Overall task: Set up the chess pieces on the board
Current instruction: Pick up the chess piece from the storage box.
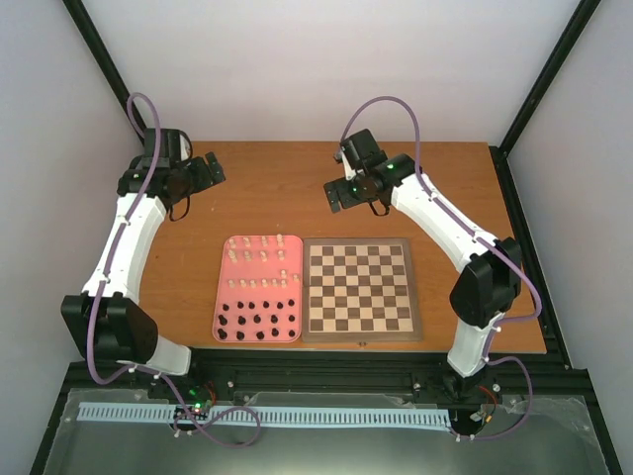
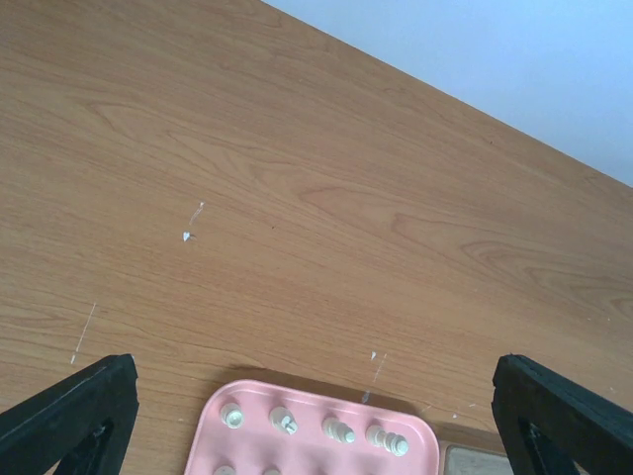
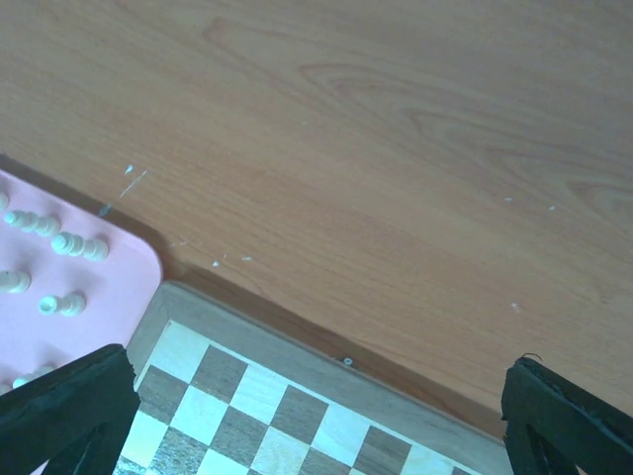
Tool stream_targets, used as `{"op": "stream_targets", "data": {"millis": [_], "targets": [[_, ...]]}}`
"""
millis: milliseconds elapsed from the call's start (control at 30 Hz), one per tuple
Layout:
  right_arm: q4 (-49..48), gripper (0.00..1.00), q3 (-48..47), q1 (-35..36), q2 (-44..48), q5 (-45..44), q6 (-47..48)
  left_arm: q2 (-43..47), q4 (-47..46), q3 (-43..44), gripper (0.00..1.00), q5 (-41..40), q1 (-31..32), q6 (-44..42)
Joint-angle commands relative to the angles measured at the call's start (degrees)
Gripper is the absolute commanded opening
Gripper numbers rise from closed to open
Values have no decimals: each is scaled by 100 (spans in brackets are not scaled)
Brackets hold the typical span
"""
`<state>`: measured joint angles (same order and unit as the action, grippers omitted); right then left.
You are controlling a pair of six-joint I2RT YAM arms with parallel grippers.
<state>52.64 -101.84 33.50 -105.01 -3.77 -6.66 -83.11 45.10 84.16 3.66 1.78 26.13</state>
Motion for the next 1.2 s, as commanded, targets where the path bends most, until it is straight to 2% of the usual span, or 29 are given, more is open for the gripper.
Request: {"op": "stream_targets", "data": {"millis": [0,333,533,733,900,1167], "targets": [[-147,100,-19,17,209,-425,24,-70,104,332,100,84,25,48],[-69,100,-272,-1,55,-337,170,-318,394,449,100,197,55,77],[393,100,-753,-48,-316,-603,200,-240,718,502,100,140,132,127],[153,100,-658,-71,-238,-232,273,-24,1120,435,100,-30,297,242],[35,100,-626,-71,-277,-17,244,192,1064,35,100,16,331,226],[97,89,-657,-7,-500,463,-19,166,860,-463,100,387,332,209]]}}
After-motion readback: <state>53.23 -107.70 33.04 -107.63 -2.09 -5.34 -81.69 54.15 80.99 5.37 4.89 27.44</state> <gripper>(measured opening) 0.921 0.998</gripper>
